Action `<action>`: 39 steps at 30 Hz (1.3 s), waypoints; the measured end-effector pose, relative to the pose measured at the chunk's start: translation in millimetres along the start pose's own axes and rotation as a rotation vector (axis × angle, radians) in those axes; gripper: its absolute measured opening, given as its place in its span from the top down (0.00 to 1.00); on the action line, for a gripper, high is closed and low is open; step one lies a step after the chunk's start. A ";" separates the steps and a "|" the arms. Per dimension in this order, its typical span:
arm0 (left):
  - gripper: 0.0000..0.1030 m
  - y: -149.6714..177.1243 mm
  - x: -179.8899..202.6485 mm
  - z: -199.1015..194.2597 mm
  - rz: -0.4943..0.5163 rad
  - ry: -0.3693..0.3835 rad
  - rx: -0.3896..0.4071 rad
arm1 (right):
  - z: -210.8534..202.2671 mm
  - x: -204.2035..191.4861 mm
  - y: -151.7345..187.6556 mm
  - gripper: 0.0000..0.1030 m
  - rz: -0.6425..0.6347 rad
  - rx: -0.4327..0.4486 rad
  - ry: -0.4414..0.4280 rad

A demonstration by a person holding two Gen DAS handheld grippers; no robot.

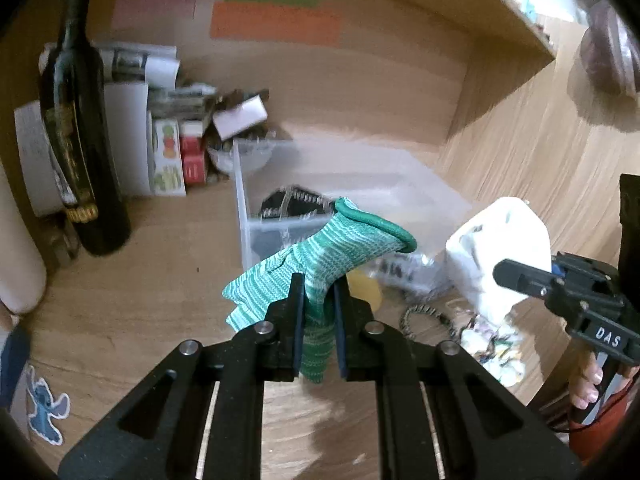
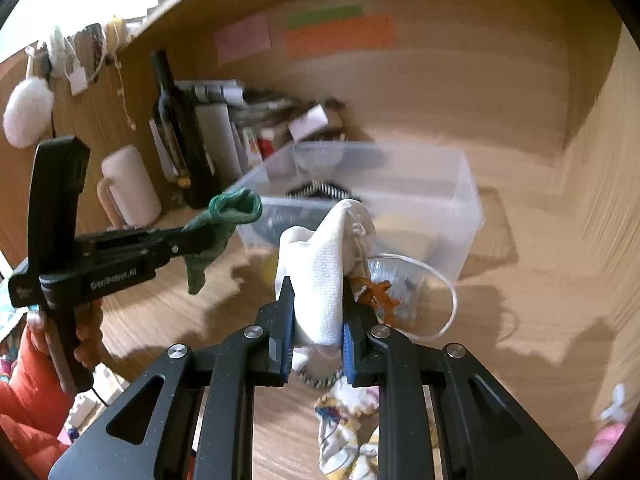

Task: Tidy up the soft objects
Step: 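Lower sock into the box with left tool while right tool drops white cloth in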

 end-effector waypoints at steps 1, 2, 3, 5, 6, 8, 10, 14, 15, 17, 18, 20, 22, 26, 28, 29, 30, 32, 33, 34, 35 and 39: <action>0.88 -4.2 0.5 -2.6 0.001 -0.001 0.012 | -2.8 -0.1 -4.8 0.83 0.000 0.016 0.001; 0.88 -9.0 1.6 -5.2 0.003 -0.002 0.025 | -5.9 0.0 -11.2 0.83 0.000 0.033 -0.001; 0.88 -14.1 1.9 -7.7 0.007 -0.004 0.040 | -9.3 0.0 -15.7 0.83 -0.001 0.046 -0.002; 0.88 -25.2 3.6 -13.0 0.014 -0.011 0.072 | -15.0 -0.1 -28.1 0.83 -0.008 0.076 0.003; 0.88 -29.7 3.7 -14.1 0.015 -0.013 0.082 | -17.1 0.0 -34.1 0.83 -0.015 0.090 0.011; 0.88 -40.0 3.7 -18.1 0.019 -0.017 0.105 | -22.0 0.3 -46.9 0.83 -0.029 0.120 0.023; 0.88 -50.6 2.7 -19.6 0.027 -0.026 0.125 | -25.9 0.3 -60.3 0.83 -0.042 0.147 0.038; 0.88 -70.4 0.6 -17.5 0.039 -0.033 0.152 | -26.6 -2.0 -85.7 0.83 -0.065 0.193 0.054; 0.88 -75.6 0.2 -15.8 0.044 -0.036 0.156 | -25.6 -2.3 -91.0 0.83 -0.071 0.202 0.057; 0.88 -84.0 -1.0 -12.4 0.048 -0.048 0.162 | -21.1 -2.5 -100.8 0.83 -0.084 0.211 0.064; 0.88 -88.4 -1.6 -9.4 0.048 -0.052 0.161 | -18.1 -2.3 -103.9 0.83 -0.087 0.212 0.067; 0.88 -94.3 -2.6 -2.0 0.046 -0.047 0.153 | -7.8 -2.8 -111.3 0.83 -0.092 0.207 0.074; 0.88 -98.2 -5.3 8.8 0.038 -0.043 0.136 | 4.4 -0.7 -116.1 0.83 -0.093 0.193 0.077; 0.88 -100.9 -12.8 34.1 0.026 -0.060 0.094 | 27.8 7.2 -119.4 0.83 -0.089 0.148 0.090; 0.88 -99.0 -16.9 48.2 0.017 -0.066 0.064 | 42.1 13.7 -119.1 0.83 -0.078 0.121 0.099; 0.88 -97.5 -18.3 55.4 0.012 -0.063 0.047 | 47.1 17.0 -117.8 0.83 -0.073 0.108 0.100; 0.88 -95.7 -19.6 62.3 0.008 -0.061 0.030 | 52.9 18.9 -116.9 0.83 -0.067 0.093 0.099; 0.88 -91.9 -20.9 73.8 0.010 -0.061 0.004 | 64.2 24.4 -113.2 0.83 -0.057 0.060 0.098; 0.88 -90.5 -20.7 77.7 0.012 -0.062 -0.005 | 69.0 27.5 -111.3 0.83 -0.054 0.045 0.101; 0.88 -89.8 -20.3 82.1 0.012 -0.060 -0.013 | 74.0 30.8 -109.2 0.83 -0.050 0.030 0.104; 0.88 -88.2 -19.5 87.0 0.013 -0.055 -0.024 | 79.3 34.1 -106.7 0.83 -0.044 0.011 0.104; 0.88 -84.6 -14.6 101.3 0.045 -0.053 -0.054 | 95.0 46.5 -98.4 0.83 -0.026 -0.045 0.103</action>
Point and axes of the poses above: each gripper's, at about its wrist camera, not at the fingertips, and z roughly the way its jaws point, x to its right, y to its underside, the point moved 9 cm from there along z, roughly the way its jaws point, and after that the axes turned 6 degrees about z, right-handed, at the moved point
